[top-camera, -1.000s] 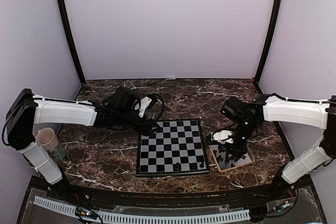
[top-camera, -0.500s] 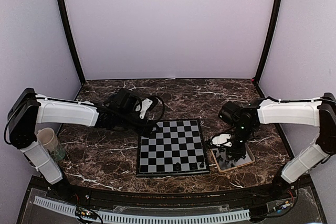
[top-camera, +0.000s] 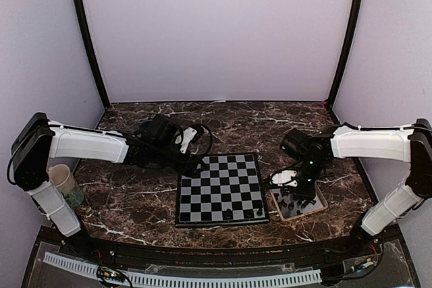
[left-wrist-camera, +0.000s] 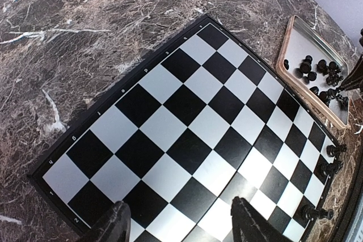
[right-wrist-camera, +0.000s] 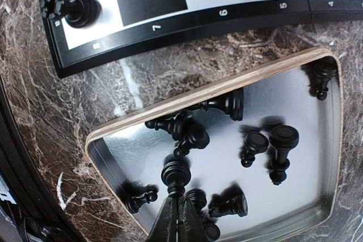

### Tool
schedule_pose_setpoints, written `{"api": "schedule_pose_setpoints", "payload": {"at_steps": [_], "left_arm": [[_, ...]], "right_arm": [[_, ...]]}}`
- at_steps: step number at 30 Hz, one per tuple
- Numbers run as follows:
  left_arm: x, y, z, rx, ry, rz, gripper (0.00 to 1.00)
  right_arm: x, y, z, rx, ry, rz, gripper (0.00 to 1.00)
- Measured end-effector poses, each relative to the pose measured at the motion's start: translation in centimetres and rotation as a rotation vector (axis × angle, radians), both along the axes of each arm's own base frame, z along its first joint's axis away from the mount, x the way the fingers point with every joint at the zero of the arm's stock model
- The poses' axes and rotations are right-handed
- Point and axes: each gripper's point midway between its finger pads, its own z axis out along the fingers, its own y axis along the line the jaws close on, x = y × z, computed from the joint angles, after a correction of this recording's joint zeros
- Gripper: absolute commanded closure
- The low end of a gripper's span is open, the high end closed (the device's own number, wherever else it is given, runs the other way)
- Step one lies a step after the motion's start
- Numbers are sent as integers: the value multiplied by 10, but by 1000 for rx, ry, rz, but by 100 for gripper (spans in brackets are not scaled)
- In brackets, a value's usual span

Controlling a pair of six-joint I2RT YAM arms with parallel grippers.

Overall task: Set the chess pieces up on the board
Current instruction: Place the bishop on c8.

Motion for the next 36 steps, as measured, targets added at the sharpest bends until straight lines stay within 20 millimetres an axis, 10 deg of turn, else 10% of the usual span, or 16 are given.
{"api": "schedule_pose_setpoints", "payload": {"at_steps": [17,27,36], "left_arm": [[2,0,1,-4,-3,11,37],[-4,16,-4,-18,18,65,37],[3,37,5,-48,5,124,37]], "right_arm": [[50,76,115,254,-127,38,96],[13,148,88,230,-5,234,96],[-23,166,58,160,66,336,95]]}}
